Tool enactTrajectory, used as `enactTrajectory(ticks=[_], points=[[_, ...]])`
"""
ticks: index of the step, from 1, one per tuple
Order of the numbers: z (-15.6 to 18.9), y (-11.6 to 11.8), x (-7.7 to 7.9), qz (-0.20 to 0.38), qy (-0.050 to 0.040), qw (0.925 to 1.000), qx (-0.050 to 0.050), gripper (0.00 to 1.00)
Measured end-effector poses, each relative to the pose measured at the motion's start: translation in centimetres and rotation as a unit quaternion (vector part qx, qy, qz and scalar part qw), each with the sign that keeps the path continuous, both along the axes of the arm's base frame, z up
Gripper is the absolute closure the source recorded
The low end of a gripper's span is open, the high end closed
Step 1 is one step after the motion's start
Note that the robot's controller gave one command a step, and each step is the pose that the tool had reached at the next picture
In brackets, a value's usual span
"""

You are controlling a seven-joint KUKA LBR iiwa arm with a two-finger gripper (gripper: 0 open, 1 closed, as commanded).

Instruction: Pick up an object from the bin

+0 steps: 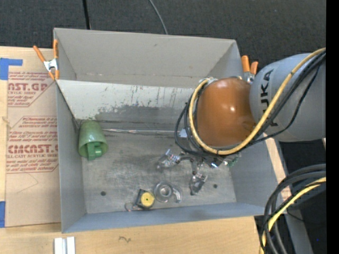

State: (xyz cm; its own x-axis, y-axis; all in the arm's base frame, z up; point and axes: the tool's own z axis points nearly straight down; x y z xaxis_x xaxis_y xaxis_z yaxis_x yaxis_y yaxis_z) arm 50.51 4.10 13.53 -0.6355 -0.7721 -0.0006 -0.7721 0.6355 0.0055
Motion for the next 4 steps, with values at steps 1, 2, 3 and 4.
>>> enactTrajectory(ticks=[1, 2, 3, 4], points=[[-6.4, 4.0, -1.8, 0.123, -0.0037, 0.9924, -0.001, 0.00], [-4.5, 9.7, -2.5, 0.236, -0.0039, 0.9717, 0.001, 0.00], [-4.4, 9.6, -2.5, 0.236, -0.0025, 0.9717, 0.000, 1.00], [7.4, 12.5, -2.3, 0.242, -0.0063, 0.9704, 0.000, 1.00]])
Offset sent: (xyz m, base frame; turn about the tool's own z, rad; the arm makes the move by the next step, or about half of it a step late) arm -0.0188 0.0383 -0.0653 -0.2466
